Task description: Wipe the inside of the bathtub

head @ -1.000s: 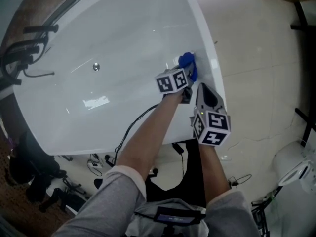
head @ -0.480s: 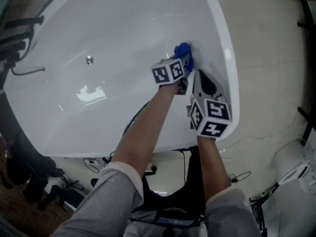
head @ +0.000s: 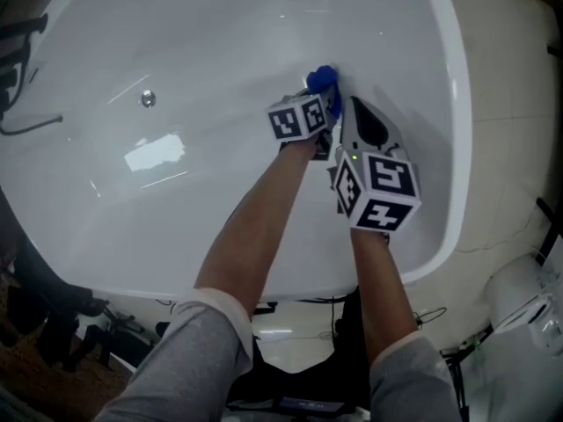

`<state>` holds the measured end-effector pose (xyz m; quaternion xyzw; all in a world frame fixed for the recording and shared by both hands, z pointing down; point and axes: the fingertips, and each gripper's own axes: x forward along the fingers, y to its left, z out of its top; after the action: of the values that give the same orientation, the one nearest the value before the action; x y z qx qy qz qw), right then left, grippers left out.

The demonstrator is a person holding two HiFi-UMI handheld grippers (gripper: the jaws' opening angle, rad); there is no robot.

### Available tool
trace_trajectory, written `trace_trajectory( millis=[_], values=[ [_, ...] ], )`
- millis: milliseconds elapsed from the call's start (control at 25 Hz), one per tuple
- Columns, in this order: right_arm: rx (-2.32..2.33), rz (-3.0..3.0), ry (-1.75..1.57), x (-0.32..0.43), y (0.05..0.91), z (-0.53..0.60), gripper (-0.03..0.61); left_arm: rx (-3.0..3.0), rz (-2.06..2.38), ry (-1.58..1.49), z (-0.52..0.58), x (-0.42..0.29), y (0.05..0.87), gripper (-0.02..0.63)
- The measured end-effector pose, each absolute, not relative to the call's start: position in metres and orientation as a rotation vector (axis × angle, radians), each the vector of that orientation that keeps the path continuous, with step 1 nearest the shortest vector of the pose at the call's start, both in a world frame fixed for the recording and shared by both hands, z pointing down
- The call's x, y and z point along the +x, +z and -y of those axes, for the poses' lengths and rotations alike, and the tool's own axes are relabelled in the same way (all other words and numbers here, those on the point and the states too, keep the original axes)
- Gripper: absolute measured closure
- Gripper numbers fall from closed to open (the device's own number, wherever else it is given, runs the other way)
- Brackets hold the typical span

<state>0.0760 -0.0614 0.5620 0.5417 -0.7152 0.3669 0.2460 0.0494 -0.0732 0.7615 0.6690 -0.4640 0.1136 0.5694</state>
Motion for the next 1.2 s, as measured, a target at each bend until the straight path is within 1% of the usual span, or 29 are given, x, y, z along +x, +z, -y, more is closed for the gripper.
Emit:
trace_trajectory(
  millis=[200, 520, 720, 880, 960, 1200],
  values=[
    [1.438, 1.964, 0.982, 0.063, 0.593, 0.071, 0.572, 1.551, 1.127, 0.335, 0.072, 0.034, 0.803, 0.546],
    [1.383, 1.986, 0.965, 0.049, 0.629, 0.082, 0.572, 1.594, 1.139, 0.561, 0.073, 0.013, 0.856, 0.548],
    [1.367, 1.981, 0.960, 0.047, 0.637, 0.077, 0.572, 1.633, 1.060, 0.683, 0.068, 0.015, 0.867, 0.546],
    [1.319, 2.008, 0.920, 0.035, 0.636, 0.075, 0.572, 1.713, 1.042, 0.918, 0.068, 0.003, 0.877, 0.546],
    [1.300, 2.020, 0.917, 0.029, 0.636, 0.073, 0.572, 1.760, 1.020, 0.974, 0.071, -0.003, 0.877, 0.541],
    [1.258, 2.049, 0.909, 0.019, 0.641, 0.071, 0.572, 1.849, 1.018, 1.138, 0.074, -0.045, 0.884, 0.538]
  ],
)
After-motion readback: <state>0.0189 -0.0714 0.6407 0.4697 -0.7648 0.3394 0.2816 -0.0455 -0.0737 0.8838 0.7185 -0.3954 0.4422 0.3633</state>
